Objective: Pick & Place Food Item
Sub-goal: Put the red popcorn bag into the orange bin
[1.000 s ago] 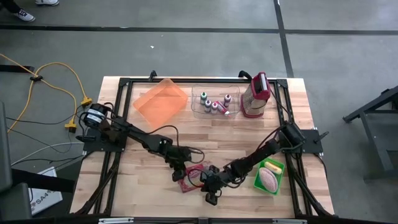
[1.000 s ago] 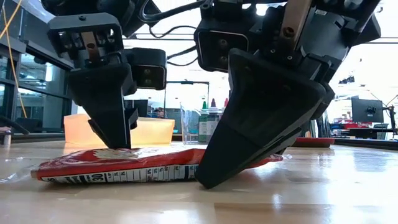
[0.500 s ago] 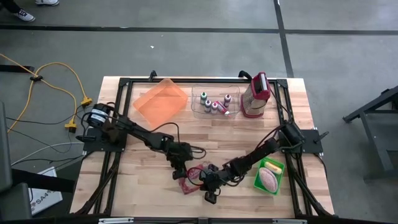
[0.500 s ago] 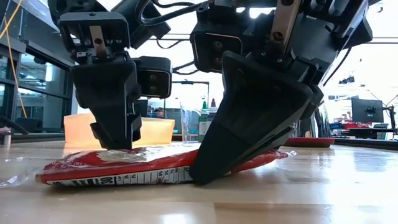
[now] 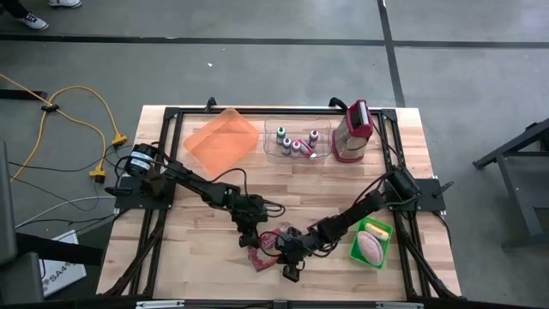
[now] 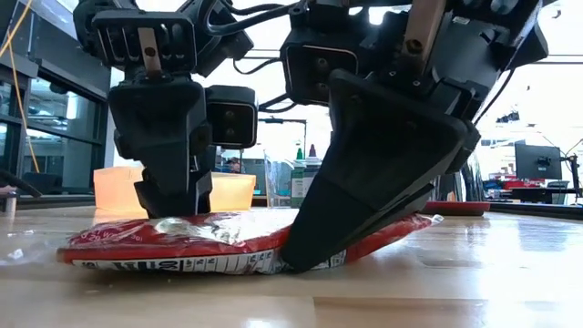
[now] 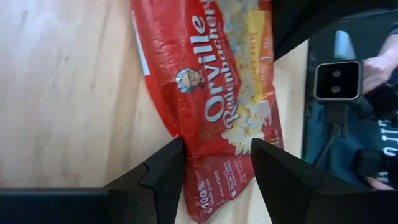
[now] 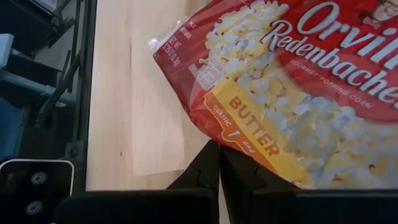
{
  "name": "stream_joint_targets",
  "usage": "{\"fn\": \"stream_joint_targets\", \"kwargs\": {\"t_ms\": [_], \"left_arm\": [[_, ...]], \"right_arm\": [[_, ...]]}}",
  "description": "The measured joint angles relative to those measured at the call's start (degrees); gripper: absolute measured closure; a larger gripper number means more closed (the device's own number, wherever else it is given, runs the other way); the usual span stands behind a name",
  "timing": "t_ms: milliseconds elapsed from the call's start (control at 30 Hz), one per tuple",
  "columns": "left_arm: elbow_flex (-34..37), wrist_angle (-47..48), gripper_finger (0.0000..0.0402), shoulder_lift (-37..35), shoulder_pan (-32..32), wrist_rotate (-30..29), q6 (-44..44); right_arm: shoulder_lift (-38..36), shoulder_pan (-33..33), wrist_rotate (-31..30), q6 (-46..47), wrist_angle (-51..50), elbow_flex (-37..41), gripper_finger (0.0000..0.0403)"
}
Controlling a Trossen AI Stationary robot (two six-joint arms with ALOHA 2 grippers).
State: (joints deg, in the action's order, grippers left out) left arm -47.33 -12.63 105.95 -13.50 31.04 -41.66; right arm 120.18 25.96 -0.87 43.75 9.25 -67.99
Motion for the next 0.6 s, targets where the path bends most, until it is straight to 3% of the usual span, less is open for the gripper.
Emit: {"fn": "stream_joint_targets", "kwargs": {"t_ms": [333, 600], "left_arm": [[0.0, -4.8, 0.0223, -0.4, 0.0, 3.2, -1.6], [0.0, -3.8, 0.0223, -1.1, -0.1, 0.5, -0.9]], "right_arm": [[-0.1, 0.0, -0.1, 0.2, -1.2, 0.0, 0.0400], [-0.1, -0.1, -0.5, 0.1, -1.2, 0.0, 0.0400]]}}
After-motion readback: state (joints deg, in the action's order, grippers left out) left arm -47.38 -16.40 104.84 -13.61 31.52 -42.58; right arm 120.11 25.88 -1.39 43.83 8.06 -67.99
